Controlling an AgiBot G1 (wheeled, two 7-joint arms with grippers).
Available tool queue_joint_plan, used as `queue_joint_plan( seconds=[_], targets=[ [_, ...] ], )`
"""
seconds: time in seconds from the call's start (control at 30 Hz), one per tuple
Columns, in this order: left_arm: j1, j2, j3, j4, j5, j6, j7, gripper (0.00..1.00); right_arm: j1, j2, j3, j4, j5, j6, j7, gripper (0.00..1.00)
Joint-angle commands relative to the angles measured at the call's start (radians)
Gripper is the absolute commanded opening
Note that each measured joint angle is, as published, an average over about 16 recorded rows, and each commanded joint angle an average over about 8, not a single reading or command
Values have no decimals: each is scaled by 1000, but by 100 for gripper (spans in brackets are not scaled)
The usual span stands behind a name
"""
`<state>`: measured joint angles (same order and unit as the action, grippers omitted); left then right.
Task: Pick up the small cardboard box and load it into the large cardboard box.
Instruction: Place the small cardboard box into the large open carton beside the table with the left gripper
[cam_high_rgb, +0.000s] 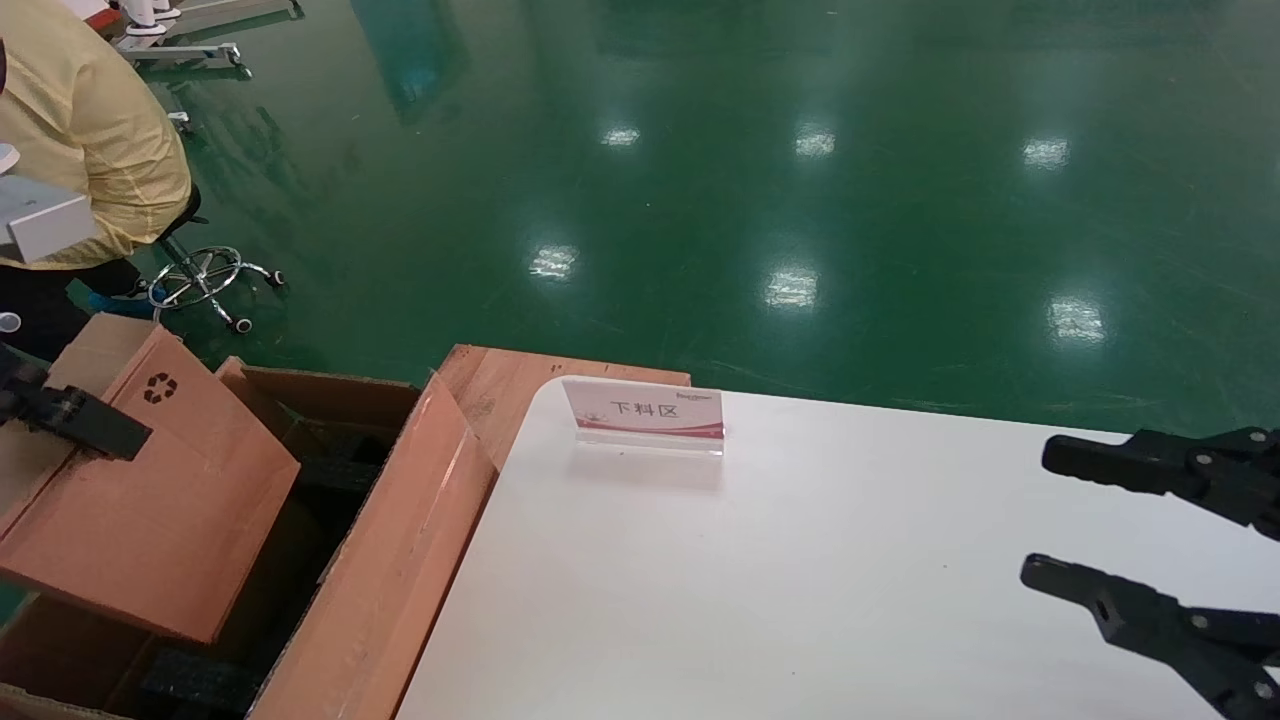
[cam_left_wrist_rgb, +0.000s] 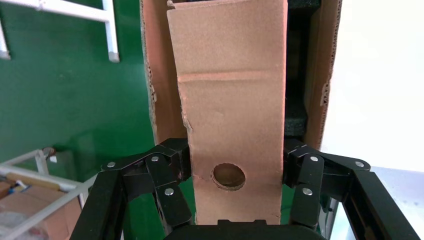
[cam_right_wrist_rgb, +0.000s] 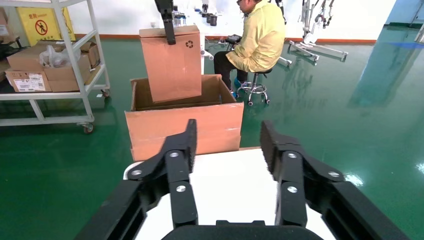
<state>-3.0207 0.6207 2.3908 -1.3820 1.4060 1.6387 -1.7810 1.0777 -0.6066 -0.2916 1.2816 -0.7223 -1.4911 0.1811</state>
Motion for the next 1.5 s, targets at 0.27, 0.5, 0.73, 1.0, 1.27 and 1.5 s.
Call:
queue_joint_plan(
  seconds=[0.27,0.5,0.73,1.0,1.27,1.5],
  targets=[
    [11,-130,-43,-3,75,1,89,0,0,0,-1,0,0,0,0,100],
    [25,-221,-77,-6,109,3,142,0,0,0,-1,0,1,0,0,100],
    [42,-274,-84,-7,129,1,182,0,0,1,-1,0,1,1,-1,100],
    [83,-307,-80,5,134,-23,228,0,0,1,-2,0,1,1,-1,100],
    [164,-293,-82,55,140,-64,280,0,0,1,-2,0,2,1,-1,100],
    [172,-287,-69,64,159,-65,297,0,1,1,-3,0,2,1,-1,100]
  ],
)
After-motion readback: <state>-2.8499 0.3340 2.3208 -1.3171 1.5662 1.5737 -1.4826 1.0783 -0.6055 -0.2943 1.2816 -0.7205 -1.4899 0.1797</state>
